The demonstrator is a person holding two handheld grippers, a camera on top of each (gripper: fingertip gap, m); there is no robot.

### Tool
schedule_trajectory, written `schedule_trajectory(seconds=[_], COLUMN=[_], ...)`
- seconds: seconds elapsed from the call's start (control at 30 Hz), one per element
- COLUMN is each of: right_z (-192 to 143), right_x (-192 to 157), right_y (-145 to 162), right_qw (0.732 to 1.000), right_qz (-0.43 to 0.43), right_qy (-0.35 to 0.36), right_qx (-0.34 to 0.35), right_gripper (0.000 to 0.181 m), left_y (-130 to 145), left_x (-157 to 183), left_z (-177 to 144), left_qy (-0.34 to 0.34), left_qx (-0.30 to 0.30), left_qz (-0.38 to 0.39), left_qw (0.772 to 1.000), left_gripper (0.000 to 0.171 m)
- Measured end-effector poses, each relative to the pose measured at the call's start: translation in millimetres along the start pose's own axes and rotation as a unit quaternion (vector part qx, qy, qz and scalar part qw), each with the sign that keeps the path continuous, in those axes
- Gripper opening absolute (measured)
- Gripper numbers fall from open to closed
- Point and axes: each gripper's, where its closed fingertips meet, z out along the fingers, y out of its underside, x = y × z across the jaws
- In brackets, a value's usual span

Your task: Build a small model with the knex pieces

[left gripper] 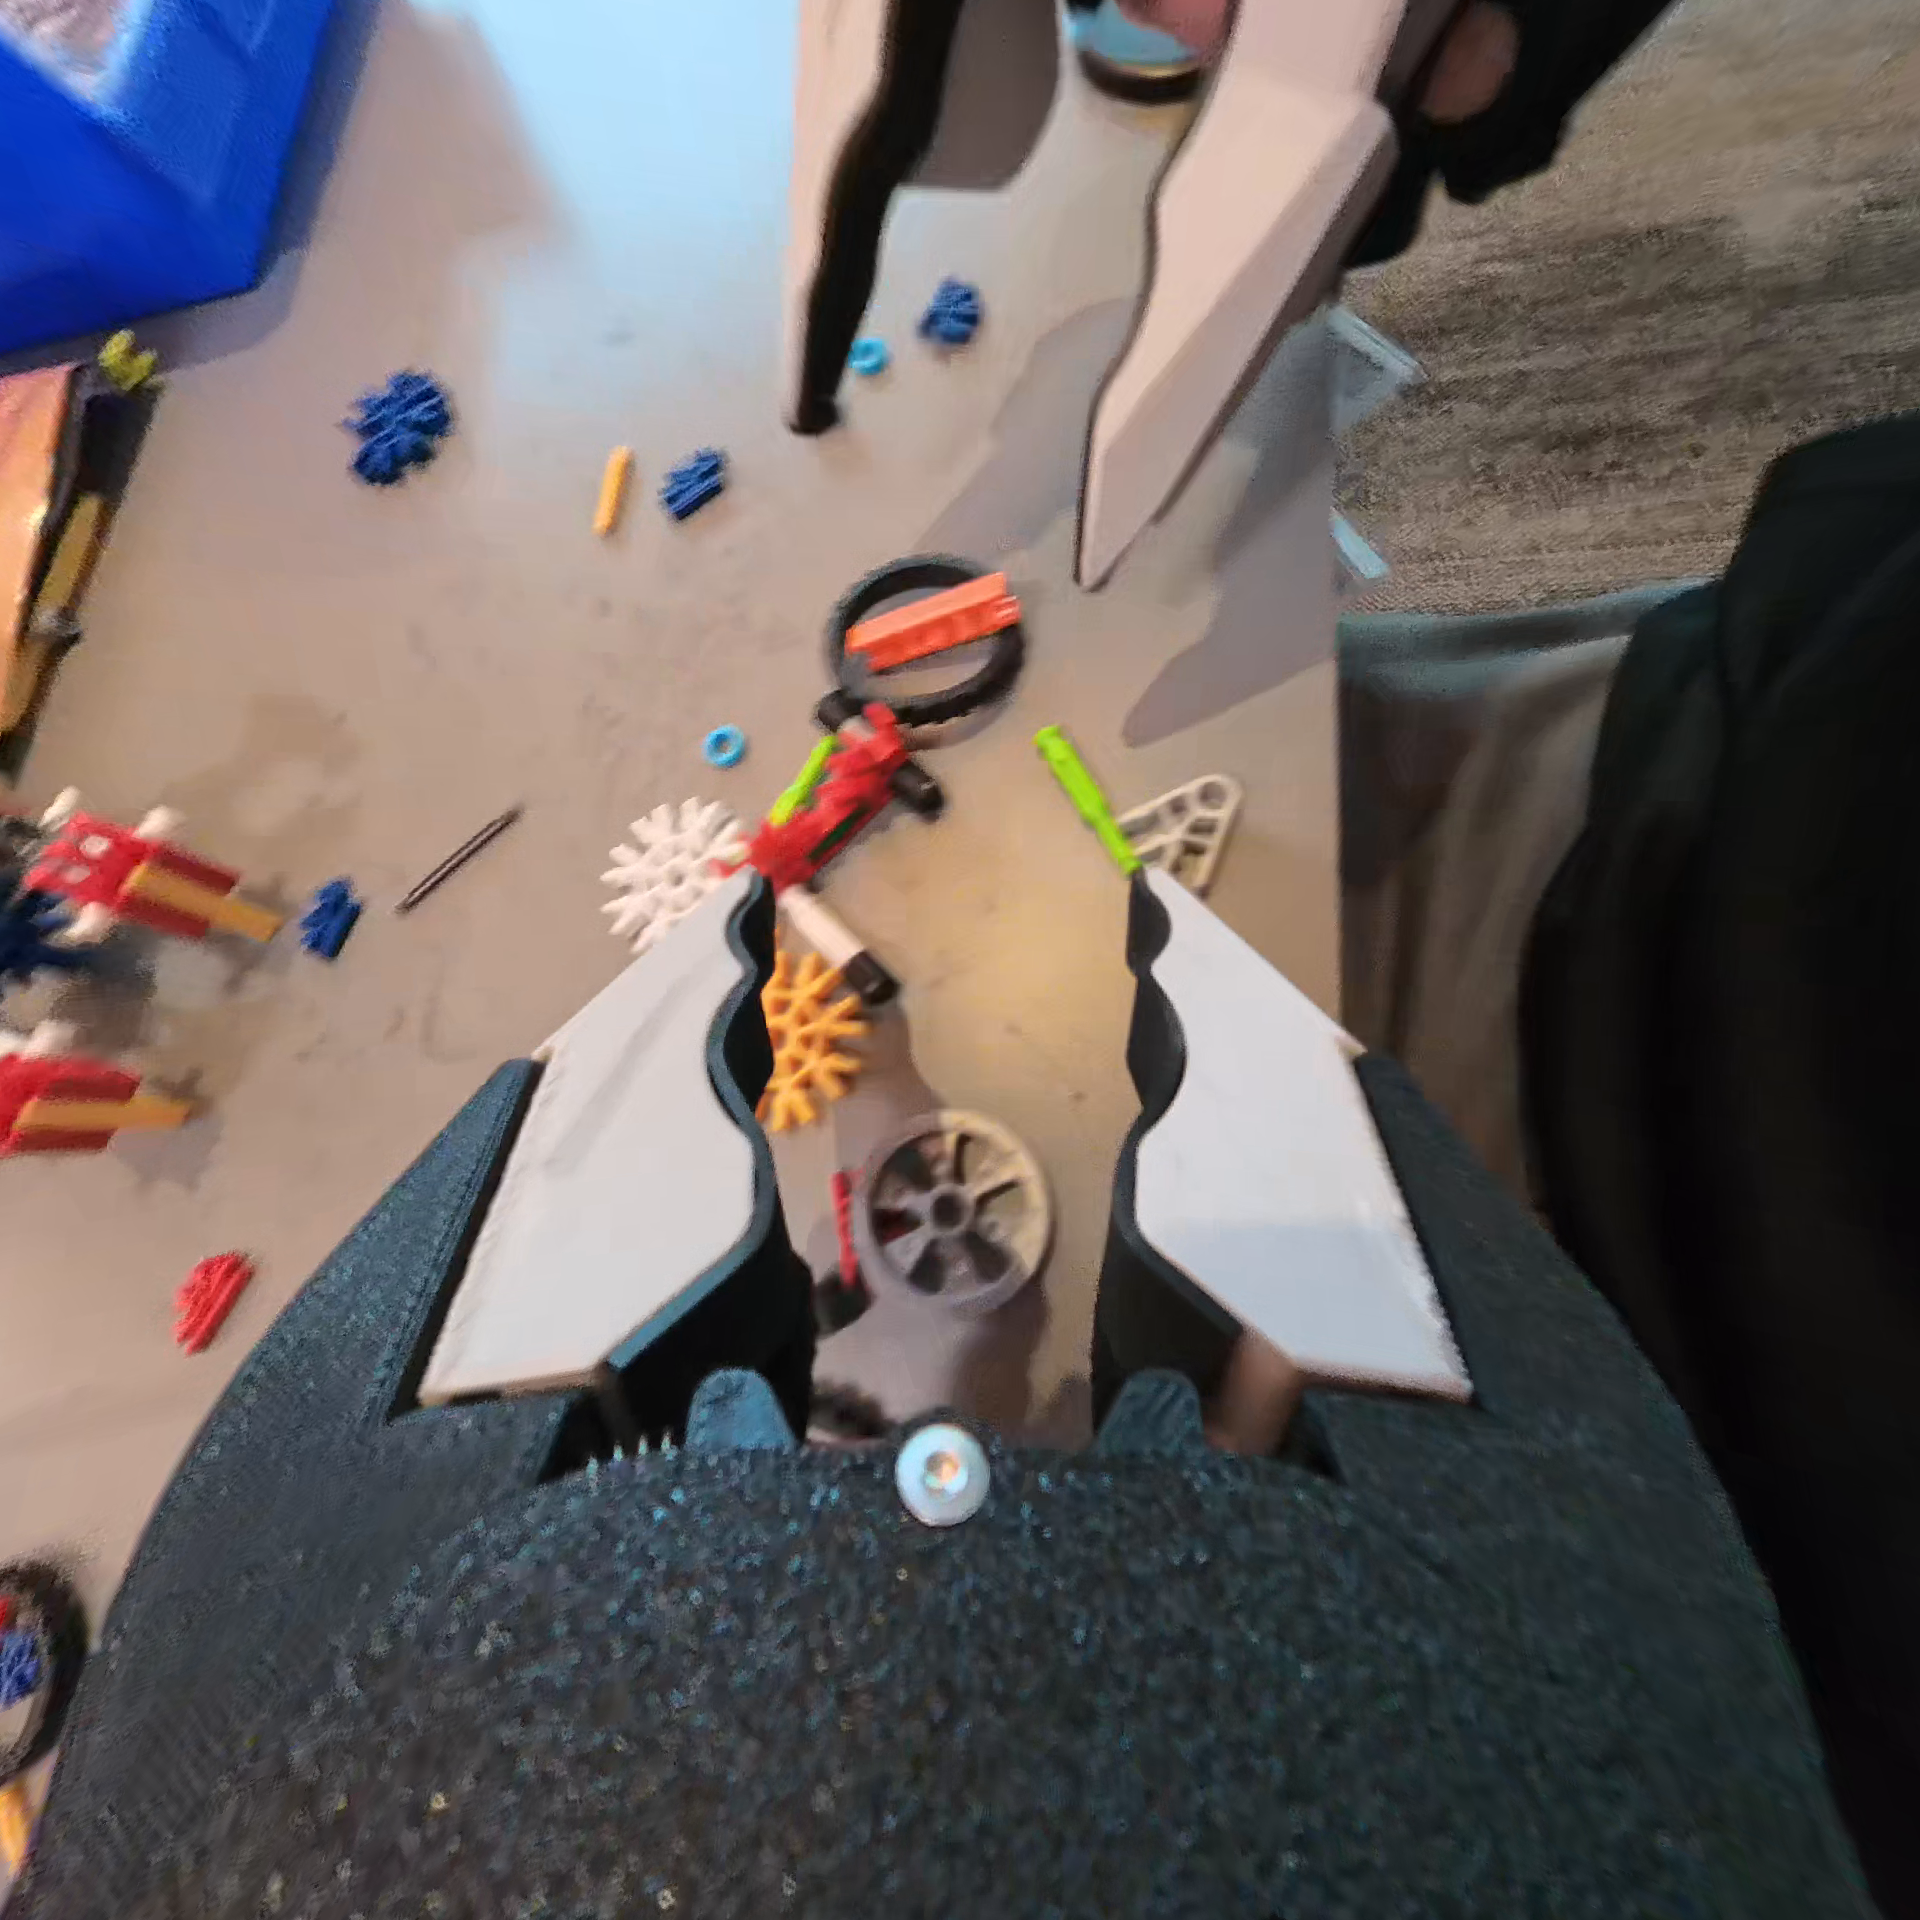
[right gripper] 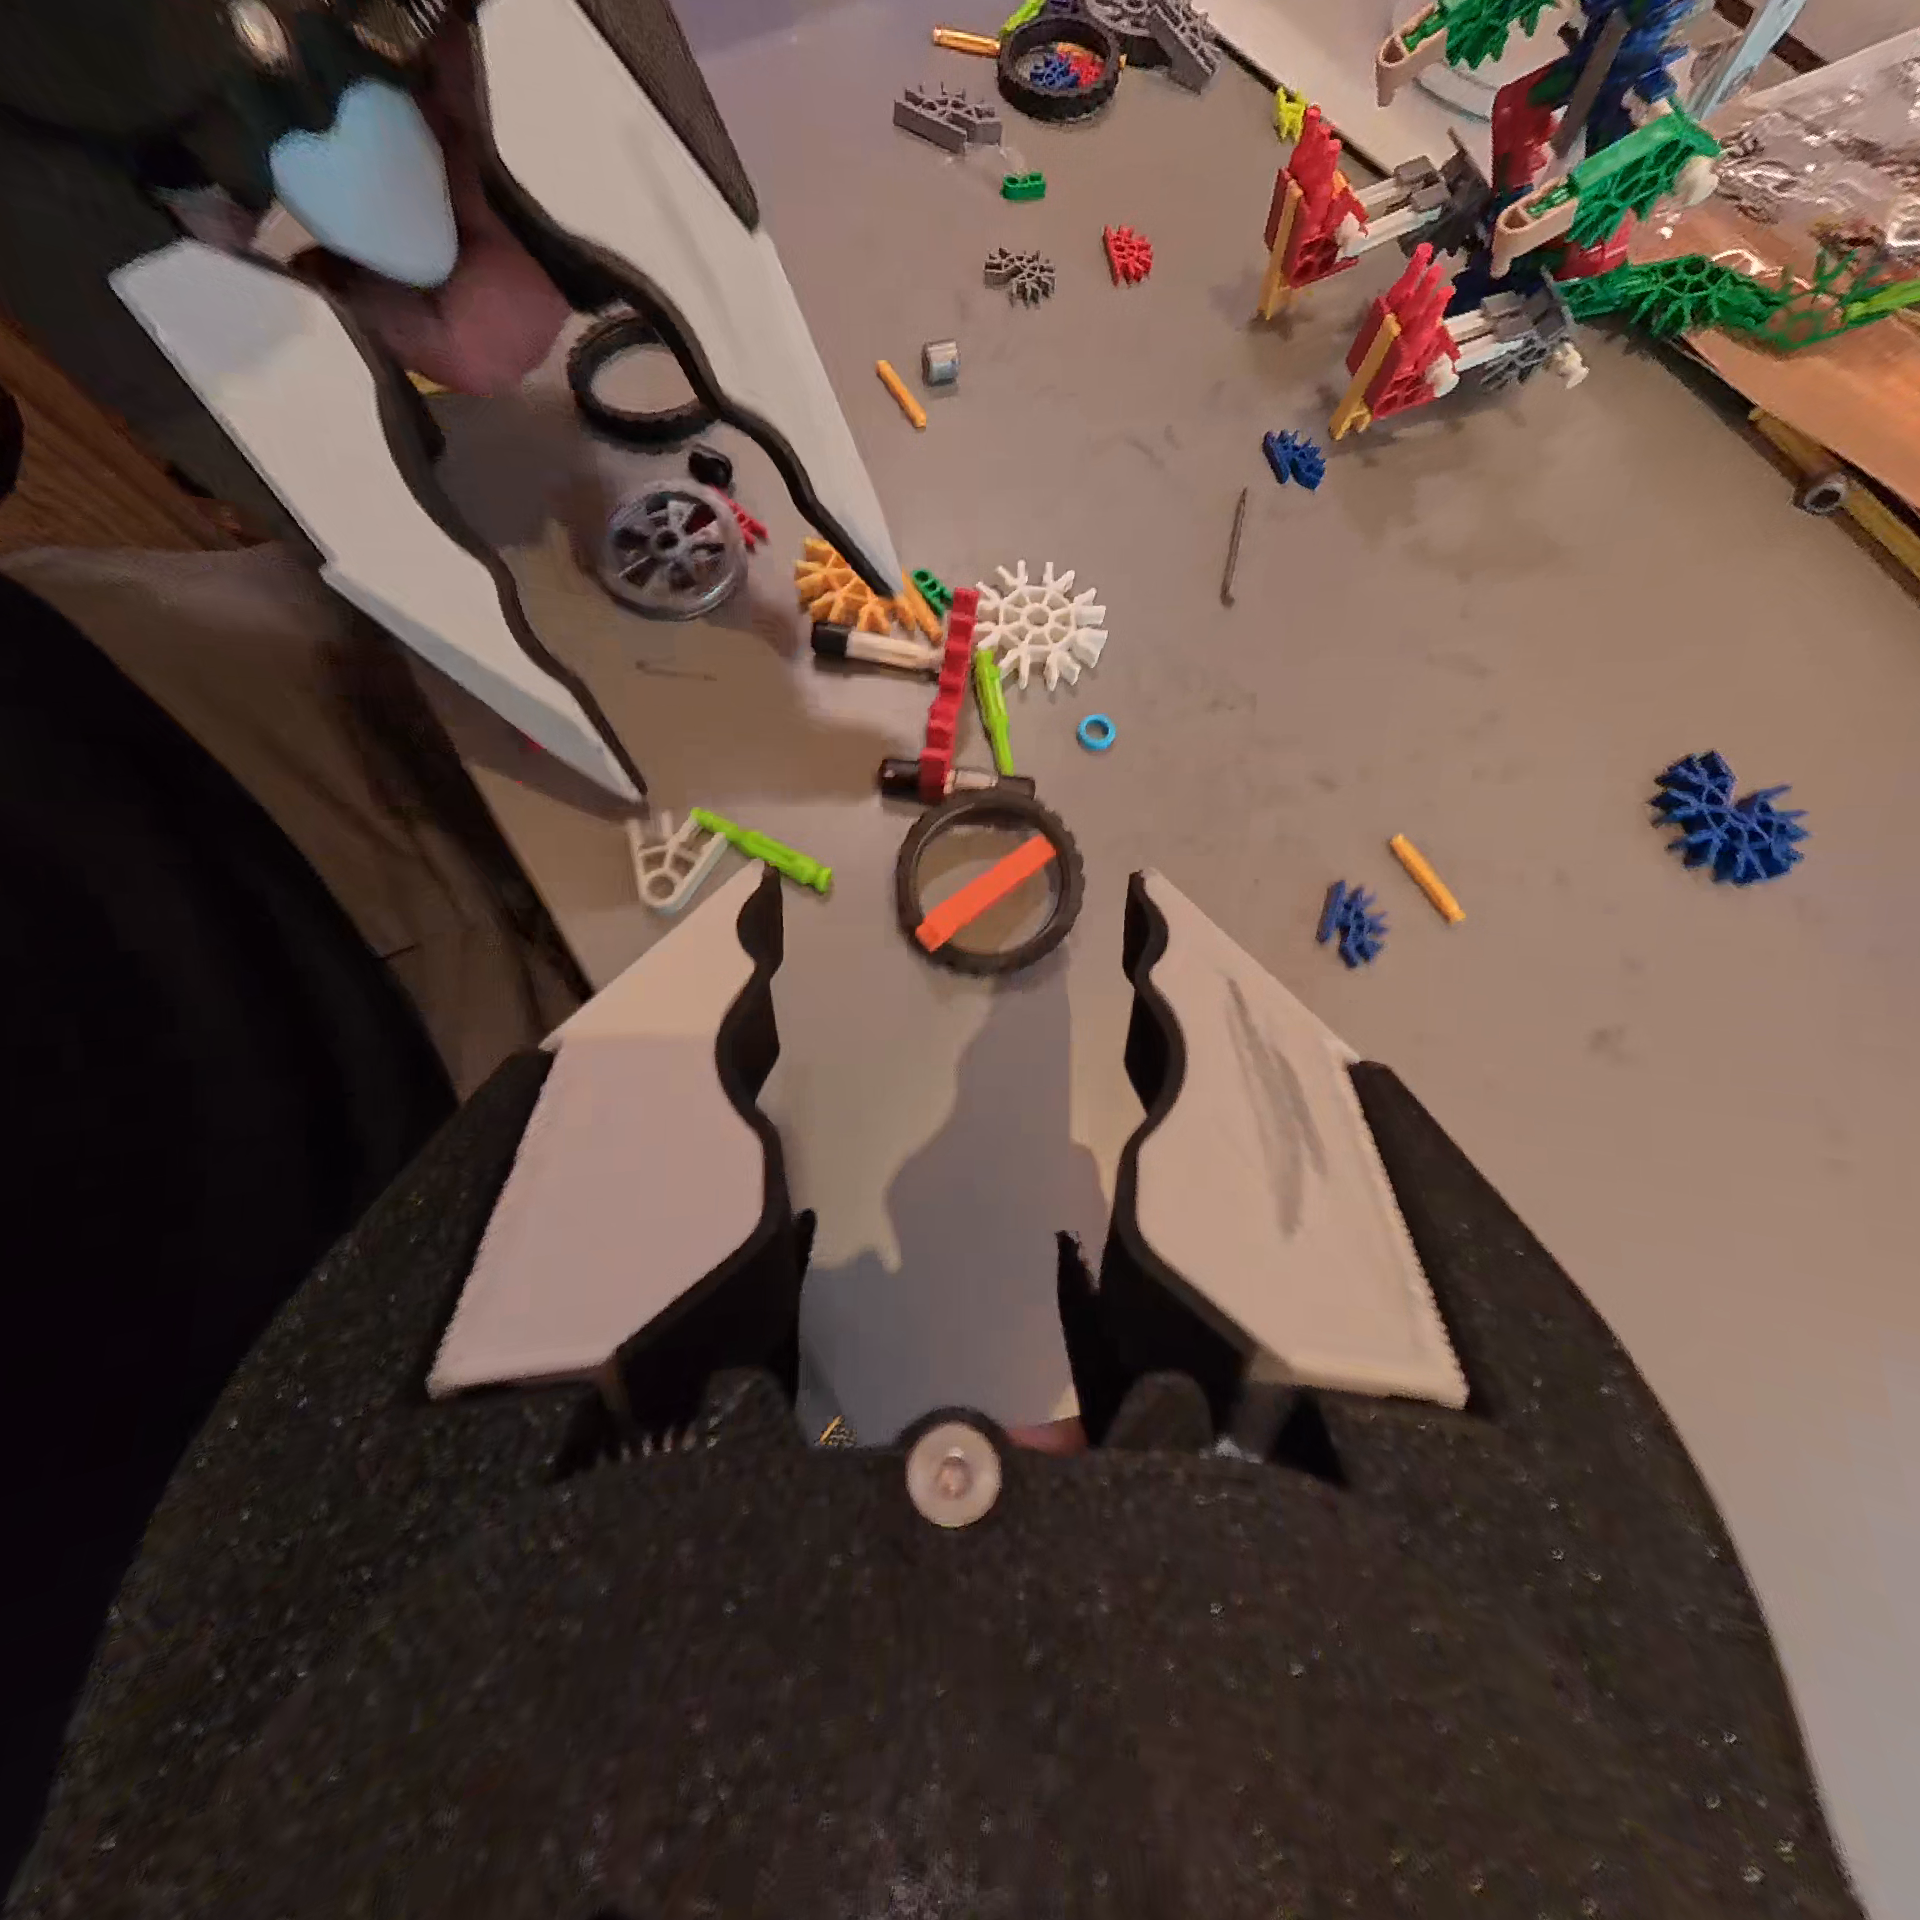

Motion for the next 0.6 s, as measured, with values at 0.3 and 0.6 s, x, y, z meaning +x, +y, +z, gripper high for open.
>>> schedule_trajectory(seconds=[0.3, 0.6], right_z=[-48.3, -103.0], right_x=[-59.6, -129.9], right_y=[21.6, 111.5], right_qw=[0.998, 0.995], right_qz=[0.015, 0.073], right_qy=[0.004, -0.004], right_qx=[0.060, 0.072], right_gripper=[0.065, 0.060], left_y=[2.4, -32.5], left_x=[-24.4, -23.9], left_z=[21.4, 28.2], left_qy=[-0.105, -0.194], left_qx=[-0.026, 0.021], left_qz=[0.017, 0.061], left_qw=[0.994, 0.979], left_gripper=[0.060, 0.075])
